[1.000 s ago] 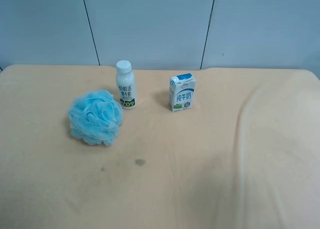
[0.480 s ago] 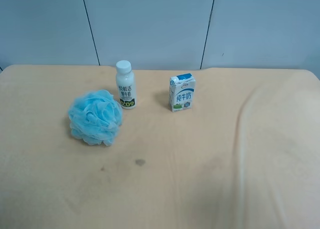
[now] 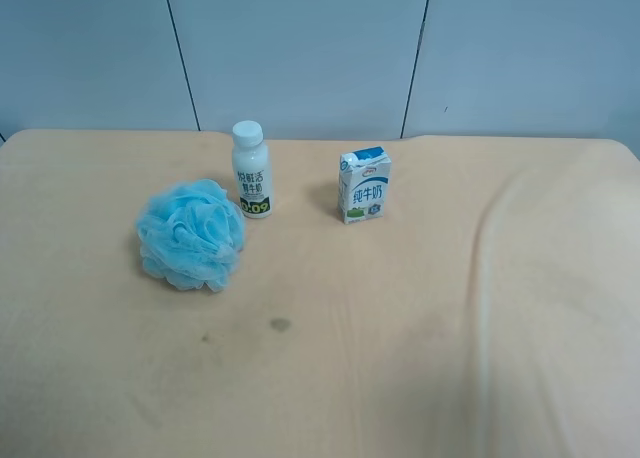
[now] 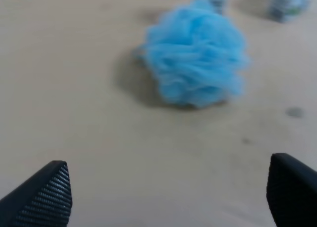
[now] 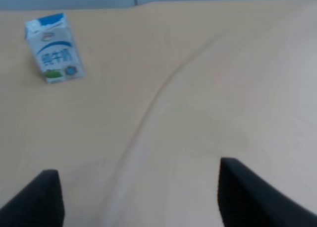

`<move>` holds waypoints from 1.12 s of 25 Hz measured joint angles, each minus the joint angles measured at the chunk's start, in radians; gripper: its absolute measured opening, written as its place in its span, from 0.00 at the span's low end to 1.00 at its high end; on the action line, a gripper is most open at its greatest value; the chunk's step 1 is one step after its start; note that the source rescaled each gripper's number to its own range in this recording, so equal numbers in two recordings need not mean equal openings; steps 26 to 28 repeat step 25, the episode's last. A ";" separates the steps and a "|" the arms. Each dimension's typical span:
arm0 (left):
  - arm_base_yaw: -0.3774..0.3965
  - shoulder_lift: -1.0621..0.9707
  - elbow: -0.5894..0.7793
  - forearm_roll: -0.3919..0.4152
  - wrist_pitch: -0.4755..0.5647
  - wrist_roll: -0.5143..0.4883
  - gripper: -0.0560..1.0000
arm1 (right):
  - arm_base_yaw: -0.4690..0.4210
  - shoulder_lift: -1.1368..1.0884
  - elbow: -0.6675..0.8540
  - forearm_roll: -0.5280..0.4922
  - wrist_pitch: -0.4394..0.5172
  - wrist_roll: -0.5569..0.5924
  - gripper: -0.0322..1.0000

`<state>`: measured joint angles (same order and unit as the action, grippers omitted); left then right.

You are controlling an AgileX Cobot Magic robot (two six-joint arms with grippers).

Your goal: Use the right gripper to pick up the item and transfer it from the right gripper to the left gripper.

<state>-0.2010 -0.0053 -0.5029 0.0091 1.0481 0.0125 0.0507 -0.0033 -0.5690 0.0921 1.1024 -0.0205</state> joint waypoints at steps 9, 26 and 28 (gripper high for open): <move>0.210 0.000 0.000 0.000 0.000 0.000 0.78 | -0.135 0.000 0.000 0.001 0.000 0.000 0.69; 0.210 0.000 0.000 0.000 0.000 0.000 0.78 | -0.140 0.000 0.000 0.001 -0.001 0.000 0.69; 0.210 0.000 0.000 0.000 0.000 0.000 0.78 | -0.140 0.000 0.000 0.001 -0.001 0.000 0.69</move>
